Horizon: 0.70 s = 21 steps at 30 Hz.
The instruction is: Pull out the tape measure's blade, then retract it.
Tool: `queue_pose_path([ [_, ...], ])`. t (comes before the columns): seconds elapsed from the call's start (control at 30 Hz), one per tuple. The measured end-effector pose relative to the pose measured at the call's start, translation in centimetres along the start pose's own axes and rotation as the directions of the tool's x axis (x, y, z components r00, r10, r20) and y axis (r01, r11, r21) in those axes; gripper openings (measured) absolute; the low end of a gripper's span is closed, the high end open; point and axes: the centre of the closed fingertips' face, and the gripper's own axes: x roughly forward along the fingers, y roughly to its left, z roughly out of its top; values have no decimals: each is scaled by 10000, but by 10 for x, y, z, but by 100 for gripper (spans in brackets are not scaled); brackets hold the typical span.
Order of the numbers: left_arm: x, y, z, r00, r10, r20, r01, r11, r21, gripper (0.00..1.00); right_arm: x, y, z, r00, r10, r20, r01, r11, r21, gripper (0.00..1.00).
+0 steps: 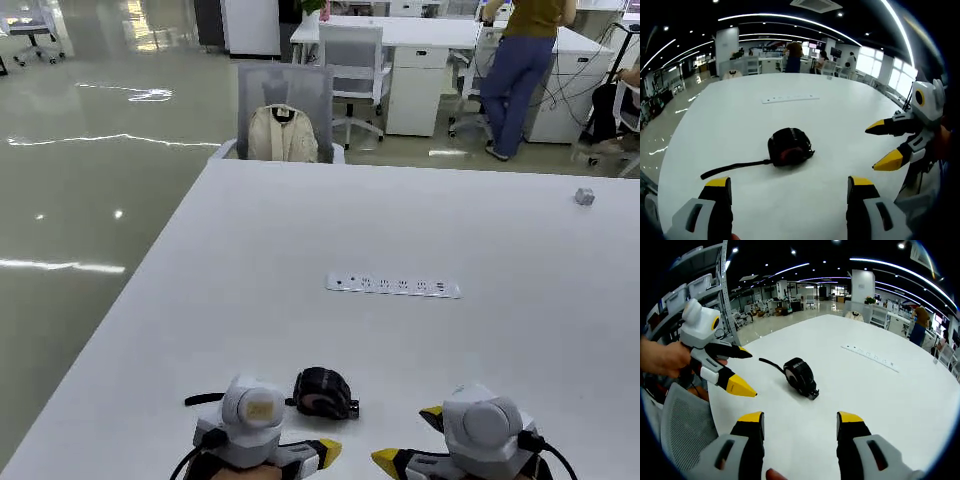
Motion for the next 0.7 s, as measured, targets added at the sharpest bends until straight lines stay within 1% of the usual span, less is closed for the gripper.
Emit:
queue_pose_path([
  [0.17, -10, -3, -4, 9999, -127, 26, 126, 9997, 229, 95, -10, 5, -5, 9999, -120, -10, 120, 9998, 161, 62],
  [0.2, -12, -2, -4, 9999, -144, 61, 142, 9997, 201, 95, -14, 6, -5, 9999, -112, 47, 110, 9993, 353, 62],
  [0.27, -15, -1, -4, 9999, -122, 95, 120, 9997, 194, 96, -18, 10, -3, 9998, -30, 176, 22, 9990, 457, 63],
  [0.33, -19, -2, -3, 9997, -162, 184, 159, 9997, 157, 96, -23, 12, -2, 9998, -112, 145, 106, 9990, 427, 65],
  [0.37, -21, -2, -3, 9997, -168, 199, 165, 9997, 171, 97, -25, 12, -2, 9998, -125, 165, 116, 9987, 506, 66],
  [0.4, -24, -2, -2, 9995, -178, 254, 172, 9996, 217, 97, -28, 13, 0, 9994, -151, 297, 131, 9978, 651, 67],
  [0.5, -29, -2, -2, 9993, -243, 297, 236, 9994, 238, 97, -35, 15, 1, 9988, -304, 392, 268, 9956, 902, 69],
  [0.63, -39, -2, 0, 9987, -264, 437, 248, 9990, 365, 99, -42, 19, -3, 9980, -479, 421, 423, 9914, 1237, 71],
  [0.7, -44, -1, 1, 9983, -302, 504, 285, 9990, 337, 99, -47, 21, -5, 9977, -528, 435, 463, 9893, 1381, 72],
])
